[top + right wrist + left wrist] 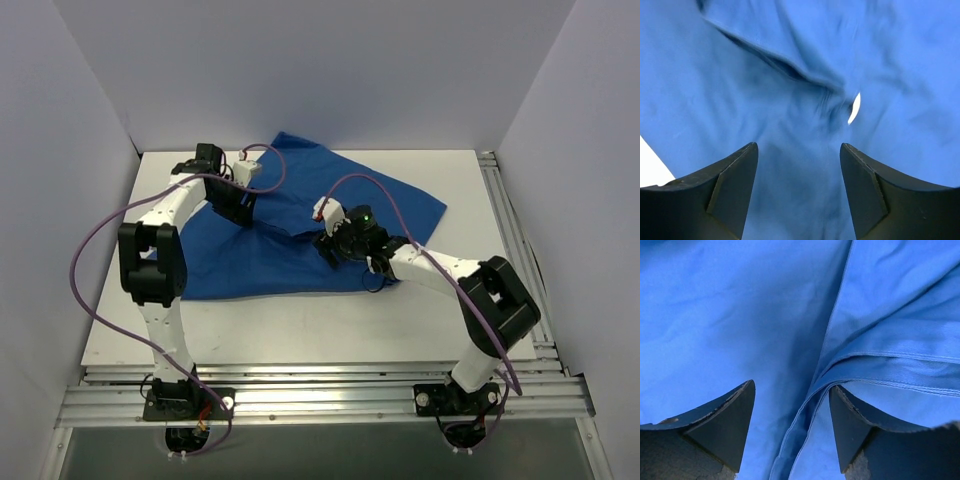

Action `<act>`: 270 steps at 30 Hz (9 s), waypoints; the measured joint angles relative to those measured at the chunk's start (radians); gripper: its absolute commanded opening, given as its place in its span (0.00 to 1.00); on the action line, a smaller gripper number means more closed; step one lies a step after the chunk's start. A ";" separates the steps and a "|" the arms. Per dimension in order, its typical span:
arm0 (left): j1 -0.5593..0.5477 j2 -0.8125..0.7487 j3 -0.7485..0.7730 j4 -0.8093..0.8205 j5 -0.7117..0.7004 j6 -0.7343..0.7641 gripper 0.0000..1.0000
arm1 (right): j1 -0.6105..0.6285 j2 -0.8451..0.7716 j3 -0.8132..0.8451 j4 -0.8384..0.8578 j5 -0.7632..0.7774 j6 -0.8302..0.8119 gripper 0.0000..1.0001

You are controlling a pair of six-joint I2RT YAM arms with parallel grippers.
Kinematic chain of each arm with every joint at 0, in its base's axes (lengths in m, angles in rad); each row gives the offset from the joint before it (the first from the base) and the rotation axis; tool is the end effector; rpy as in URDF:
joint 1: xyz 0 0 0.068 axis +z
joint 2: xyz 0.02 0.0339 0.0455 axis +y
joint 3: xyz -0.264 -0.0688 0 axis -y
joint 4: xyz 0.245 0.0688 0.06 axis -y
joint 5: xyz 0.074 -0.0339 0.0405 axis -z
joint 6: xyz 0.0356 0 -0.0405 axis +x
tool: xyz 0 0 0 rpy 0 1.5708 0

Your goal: Prepare the surgical pack

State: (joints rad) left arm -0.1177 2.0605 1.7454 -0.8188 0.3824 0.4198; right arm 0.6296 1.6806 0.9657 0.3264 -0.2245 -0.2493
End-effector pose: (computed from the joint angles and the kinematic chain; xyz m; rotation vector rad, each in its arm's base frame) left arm 0.4364 -0.0650 0.2306 0.8059 2.5013 -0.4147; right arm 0.2975 0.2266 0.2194 -0.9744 1.7219 0.4687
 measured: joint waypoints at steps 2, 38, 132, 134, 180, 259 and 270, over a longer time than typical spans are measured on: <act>-0.001 0.017 0.013 -0.001 0.002 -0.003 0.70 | 0.001 -0.007 0.004 0.033 -0.001 -0.048 0.62; 0.003 0.117 0.105 -0.092 0.095 0.010 0.40 | -0.214 0.719 0.855 -0.276 -0.535 0.516 0.62; -0.181 0.291 0.296 -0.046 -0.031 -0.068 0.43 | -0.280 0.307 0.636 -0.267 -0.043 0.546 0.28; -0.180 0.287 0.275 -0.035 -0.031 -0.066 0.43 | -0.249 0.192 0.518 -0.264 0.011 0.550 0.18; -0.226 0.045 0.022 -0.002 -0.106 -0.031 0.57 | -0.029 -0.251 -0.055 -0.273 0.204 0.792 0.01; -0.080 -0.231 -0.535 -0.003 -0.222 -0.074 0.61 | -0.070 -0.042 -0.253 0.249 0.055 0.904 0.00; -0.084 -0.264 -0.535 0.029 -0.210 -0.076 0.63 | -0.060 -0.134 -0.349 0.130 0.098 0.906 0.00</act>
State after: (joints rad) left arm -0.2012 1.7962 1.2102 -0.7902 0.1726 0.3435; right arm 0.5694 1.5463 0.6163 0.4561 -0.1265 0.6567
